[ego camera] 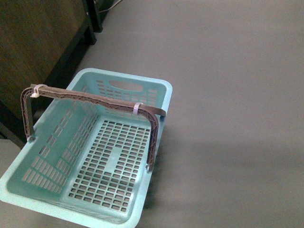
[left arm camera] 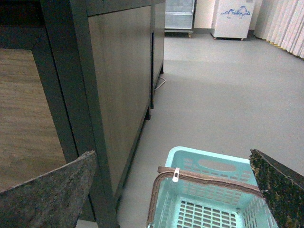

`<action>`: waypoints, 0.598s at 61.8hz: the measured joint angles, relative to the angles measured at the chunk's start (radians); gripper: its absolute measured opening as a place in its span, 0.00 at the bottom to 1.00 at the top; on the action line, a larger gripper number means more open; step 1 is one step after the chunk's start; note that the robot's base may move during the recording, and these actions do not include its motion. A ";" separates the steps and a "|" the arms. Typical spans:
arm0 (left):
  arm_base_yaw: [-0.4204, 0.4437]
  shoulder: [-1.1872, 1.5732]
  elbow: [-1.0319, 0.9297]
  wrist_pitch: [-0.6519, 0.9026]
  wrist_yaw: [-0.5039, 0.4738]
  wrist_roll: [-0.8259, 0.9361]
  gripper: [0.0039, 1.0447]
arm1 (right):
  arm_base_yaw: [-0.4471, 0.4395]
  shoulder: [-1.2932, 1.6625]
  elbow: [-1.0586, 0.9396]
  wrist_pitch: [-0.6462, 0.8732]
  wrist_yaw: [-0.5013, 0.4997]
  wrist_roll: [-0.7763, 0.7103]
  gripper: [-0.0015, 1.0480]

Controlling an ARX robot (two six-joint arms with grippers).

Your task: Pick lemon and mango into basket

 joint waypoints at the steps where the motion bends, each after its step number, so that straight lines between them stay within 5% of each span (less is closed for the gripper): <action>1: 0.000 0.000 0.000 0.000 0.000 0.000 0.94 | 0.000 0.000 0.000 0.000 0.000 0.000 0.92; 32: 0.000 0.002 0.001 -0.002 0.000 0.000 0.94 | 0.000 0.000 0.000 0.000 0.000 0.000 0.92; 37: -0.026 0.129 0.091 -0.214 0.003 -0.136 0.94 | 0.000 0.000 0.000 0.000 0.000 0.000 0.92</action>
